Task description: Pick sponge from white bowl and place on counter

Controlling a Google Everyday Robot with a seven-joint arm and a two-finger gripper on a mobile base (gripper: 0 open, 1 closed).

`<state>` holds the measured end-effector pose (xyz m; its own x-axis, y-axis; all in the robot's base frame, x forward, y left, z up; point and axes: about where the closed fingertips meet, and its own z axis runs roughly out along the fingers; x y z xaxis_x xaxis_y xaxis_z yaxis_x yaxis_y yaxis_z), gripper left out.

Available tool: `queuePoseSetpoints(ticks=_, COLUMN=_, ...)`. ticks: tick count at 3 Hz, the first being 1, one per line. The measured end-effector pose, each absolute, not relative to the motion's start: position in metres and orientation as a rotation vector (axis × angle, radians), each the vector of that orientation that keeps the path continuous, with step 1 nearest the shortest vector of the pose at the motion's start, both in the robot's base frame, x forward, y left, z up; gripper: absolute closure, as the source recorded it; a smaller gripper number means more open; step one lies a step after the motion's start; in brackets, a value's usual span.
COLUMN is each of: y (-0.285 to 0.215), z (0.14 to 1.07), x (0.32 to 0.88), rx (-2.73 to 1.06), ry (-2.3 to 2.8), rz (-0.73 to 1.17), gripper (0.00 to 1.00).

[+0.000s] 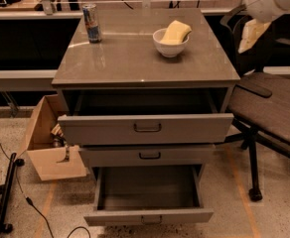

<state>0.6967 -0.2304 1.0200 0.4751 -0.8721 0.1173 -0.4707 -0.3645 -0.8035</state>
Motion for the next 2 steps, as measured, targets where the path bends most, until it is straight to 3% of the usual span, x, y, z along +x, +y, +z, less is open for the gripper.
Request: queuePoseSetpoints(ticks=2, y=-0.201, z=1.017, x=0.741, rx=-1.905, ry=1.004, rz=-0.867, gripper=0.0)
